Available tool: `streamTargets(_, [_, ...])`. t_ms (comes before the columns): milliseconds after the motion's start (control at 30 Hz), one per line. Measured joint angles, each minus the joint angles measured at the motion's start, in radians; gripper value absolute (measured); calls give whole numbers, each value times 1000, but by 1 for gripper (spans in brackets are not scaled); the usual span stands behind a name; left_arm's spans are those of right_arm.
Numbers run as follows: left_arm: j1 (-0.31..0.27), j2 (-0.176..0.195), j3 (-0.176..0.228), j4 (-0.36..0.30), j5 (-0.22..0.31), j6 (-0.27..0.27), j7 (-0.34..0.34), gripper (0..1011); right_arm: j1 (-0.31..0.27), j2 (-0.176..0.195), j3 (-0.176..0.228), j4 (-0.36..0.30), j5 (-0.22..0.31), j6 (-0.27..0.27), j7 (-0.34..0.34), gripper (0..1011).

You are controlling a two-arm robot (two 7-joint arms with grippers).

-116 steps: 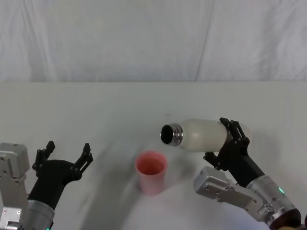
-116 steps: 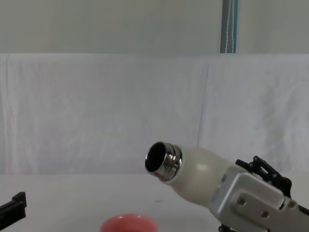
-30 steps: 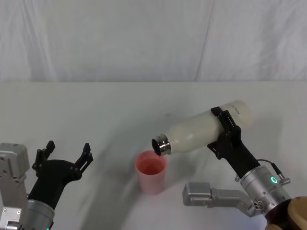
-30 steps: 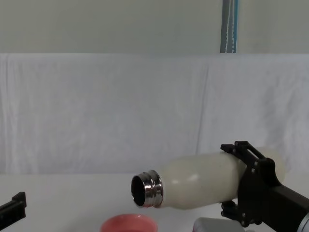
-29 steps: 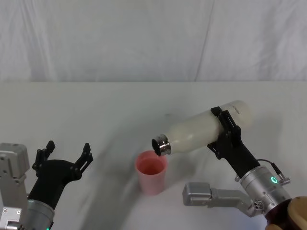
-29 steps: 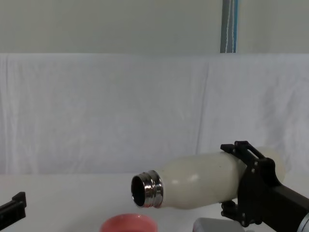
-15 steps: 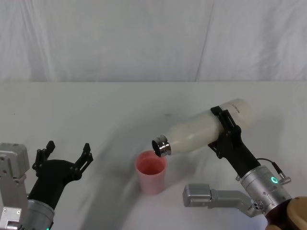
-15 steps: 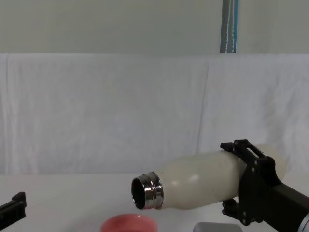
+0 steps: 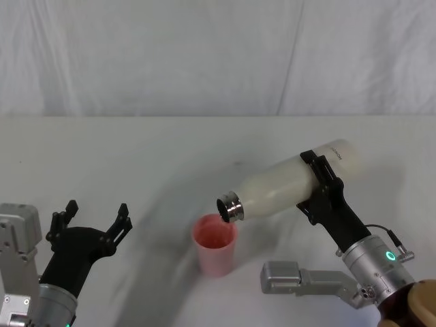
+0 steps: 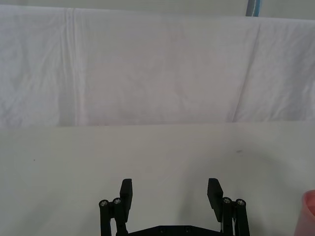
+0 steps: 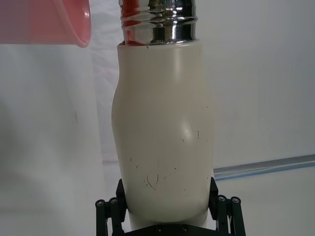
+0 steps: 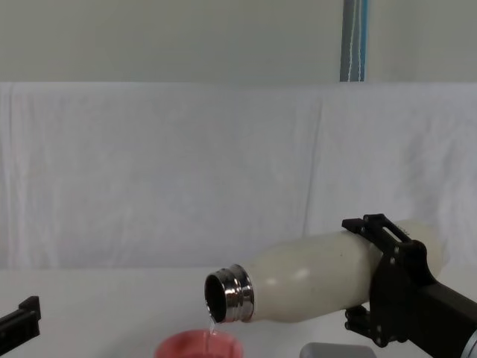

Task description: Grasp the thermos with one hand and pour water into the cup lid.

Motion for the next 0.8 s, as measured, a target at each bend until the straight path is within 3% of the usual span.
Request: streamTargets(800, [0, 0, 0, 0, 0, 0, 0, 1001, 0, 0, 3, 1, -2, 2, -4, 955])
